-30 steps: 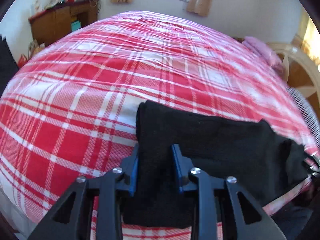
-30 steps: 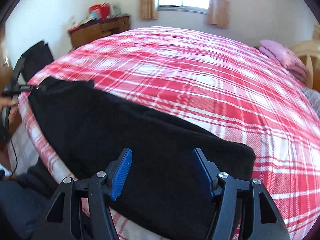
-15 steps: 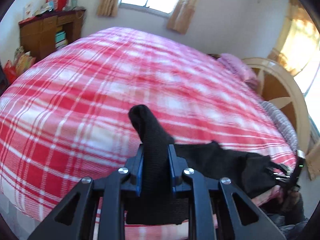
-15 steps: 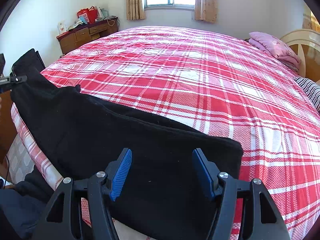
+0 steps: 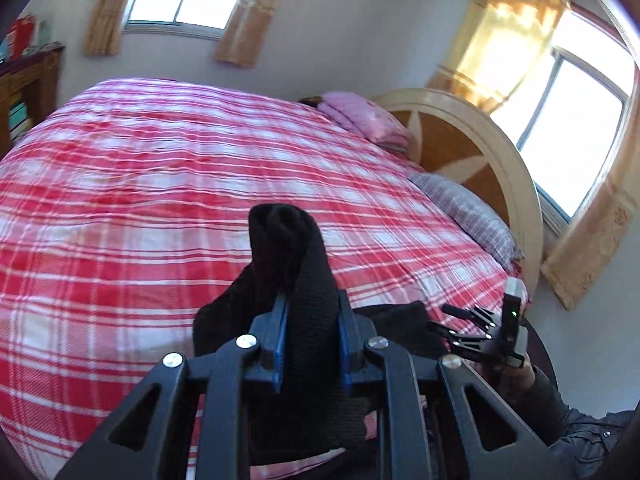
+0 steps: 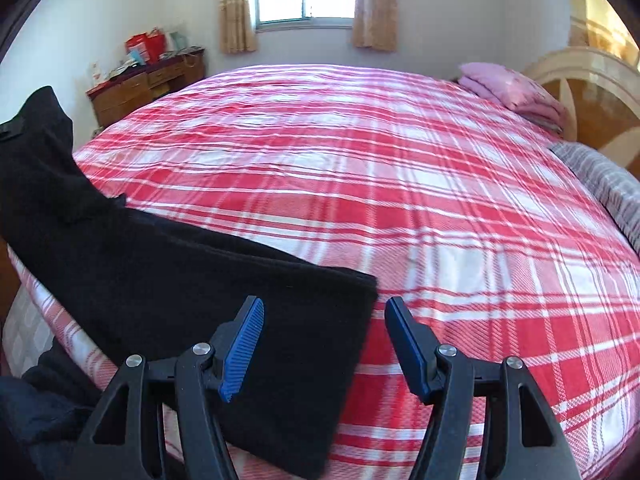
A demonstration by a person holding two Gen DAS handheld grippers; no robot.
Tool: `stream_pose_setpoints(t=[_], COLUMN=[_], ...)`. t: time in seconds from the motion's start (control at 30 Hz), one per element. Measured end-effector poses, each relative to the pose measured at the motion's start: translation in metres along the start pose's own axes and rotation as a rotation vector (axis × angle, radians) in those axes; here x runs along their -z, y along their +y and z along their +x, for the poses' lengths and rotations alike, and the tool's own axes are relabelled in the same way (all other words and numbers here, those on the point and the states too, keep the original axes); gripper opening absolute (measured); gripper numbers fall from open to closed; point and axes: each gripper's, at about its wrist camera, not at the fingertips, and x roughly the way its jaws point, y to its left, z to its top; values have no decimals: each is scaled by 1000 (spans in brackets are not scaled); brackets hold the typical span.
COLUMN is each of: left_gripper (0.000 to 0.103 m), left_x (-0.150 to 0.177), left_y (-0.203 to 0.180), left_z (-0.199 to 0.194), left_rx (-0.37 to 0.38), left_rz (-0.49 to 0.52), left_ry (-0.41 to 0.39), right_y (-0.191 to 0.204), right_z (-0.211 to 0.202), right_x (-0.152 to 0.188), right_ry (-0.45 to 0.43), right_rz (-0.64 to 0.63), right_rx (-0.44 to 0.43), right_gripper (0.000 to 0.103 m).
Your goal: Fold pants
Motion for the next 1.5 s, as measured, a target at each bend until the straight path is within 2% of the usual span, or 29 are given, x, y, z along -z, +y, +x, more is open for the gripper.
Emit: stream_pose_setpoints(t=[0.3,0.53,0.7,0.83,0.87,0.93,1.03,1.1,1.13,1.27,1.37,1.5], left_gripper=[21,21,22,24,26,39,58,79,81,84,84,85], left_x=[-9,-1,20,45,52,56,57,56,55,50,52,60], left_y=[-81,-117,-133,-149,-155,-161,-175,-175,-171,-135,-92,-55], left_z=[75,130,169,193,195,191,161,141,133,112,107,108], left_rx=[79,82,45,43,61,66,75,44,25,-87,-225,-355], left_rz=[144,203,253,308,326,341,423,453,455,392,334,293], left_ry=[136,239,300,341,348,330,240,167,139,81,65,68], right_y=[-31,-55,-54,-56,-58,-61,-65,-67,-68,-53,-29,1], right_z=[-2,-15,-11,-6,-4,-3,-4,-8,-10,-20,-19,-5], right_x=[-4,-12,-10,-8,-8,-7,-7,-8,-9,-12,-12,-3], right_ry=[-17,-51,-38,-18,-10,-4,-2,-7,-10,-11,14,96], right_rz=[77,149,160,181,194,215,239,252,257,243,184,122], right_rx=[25,8,-15,-44,-60,-82,-94,-97,-105,-205,-261,-274], right_gripper=[65,65,65,65,65,65,65,65,65,65,65,65])
